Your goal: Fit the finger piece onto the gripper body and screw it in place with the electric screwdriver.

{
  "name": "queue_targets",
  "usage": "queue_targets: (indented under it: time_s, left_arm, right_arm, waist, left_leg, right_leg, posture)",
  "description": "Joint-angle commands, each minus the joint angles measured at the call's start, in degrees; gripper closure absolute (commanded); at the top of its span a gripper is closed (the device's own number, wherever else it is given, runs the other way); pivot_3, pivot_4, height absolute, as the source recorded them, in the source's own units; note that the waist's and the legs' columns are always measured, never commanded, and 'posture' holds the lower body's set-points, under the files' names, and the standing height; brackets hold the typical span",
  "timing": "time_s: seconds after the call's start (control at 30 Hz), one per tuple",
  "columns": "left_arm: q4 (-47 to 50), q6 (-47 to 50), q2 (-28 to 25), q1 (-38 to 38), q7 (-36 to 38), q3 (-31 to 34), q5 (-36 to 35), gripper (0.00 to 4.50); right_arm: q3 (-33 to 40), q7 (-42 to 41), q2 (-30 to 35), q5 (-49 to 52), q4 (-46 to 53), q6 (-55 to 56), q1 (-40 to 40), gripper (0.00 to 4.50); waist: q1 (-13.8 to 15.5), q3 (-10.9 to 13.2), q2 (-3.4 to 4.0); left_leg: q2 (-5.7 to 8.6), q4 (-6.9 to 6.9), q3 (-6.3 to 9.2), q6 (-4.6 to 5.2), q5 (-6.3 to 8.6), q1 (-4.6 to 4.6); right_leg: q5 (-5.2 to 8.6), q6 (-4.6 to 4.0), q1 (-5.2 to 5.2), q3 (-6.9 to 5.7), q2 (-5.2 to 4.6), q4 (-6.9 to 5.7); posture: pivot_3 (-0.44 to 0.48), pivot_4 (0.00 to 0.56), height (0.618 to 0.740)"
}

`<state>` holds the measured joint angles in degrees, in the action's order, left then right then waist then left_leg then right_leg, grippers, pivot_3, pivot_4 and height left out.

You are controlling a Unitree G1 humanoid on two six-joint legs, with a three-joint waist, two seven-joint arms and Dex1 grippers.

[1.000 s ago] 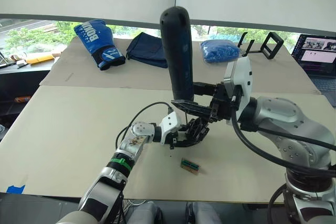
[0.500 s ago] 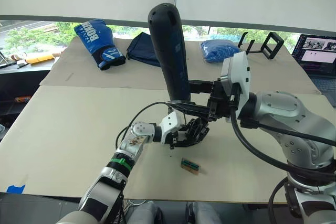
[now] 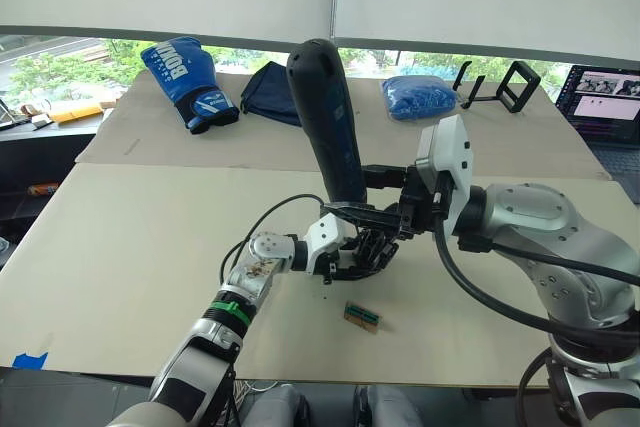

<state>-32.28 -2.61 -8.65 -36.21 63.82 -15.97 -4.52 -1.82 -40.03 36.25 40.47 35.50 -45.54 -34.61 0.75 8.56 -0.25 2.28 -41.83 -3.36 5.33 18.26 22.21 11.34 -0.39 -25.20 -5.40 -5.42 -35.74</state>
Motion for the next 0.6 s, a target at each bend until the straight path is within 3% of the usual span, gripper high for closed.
queue_targets:
  time_s: [0.03,0.6]
  left_arm:
    - [1.77,-1.25,0.66,-1.82,0.14,0.79,-1.29,2.21]
    - [2.12,-1.03,0.61,-1.70,0.12,0.83,-1.37,2.21]
  right_arm:
    - [1.33,-0.42,0.06,-0.31,1.93,2.97,-0.50,2.60]
    - [1.32,-0.80,-0.79,-0.70,2.10,2.95,0.19,2.60]
  waist:
    - [0.00,0.00,0.00]
    - [0.01,0.00,0.00]
  left_leg:
    - [0.00,0.00,0.00,0.00,0.00,0.00]
    - [0.00,0.00,0.00,0.00,0.00,0.00]
  right_leg:
    - [0.00,0.00,0.00,0.00,0.00,0.00]
    - [0.00,0.00,0.00,0.00,0.00,0.00]
  posture:
    - [0.000,0.150,0.740]
    - [0.000,0.150,0.740]
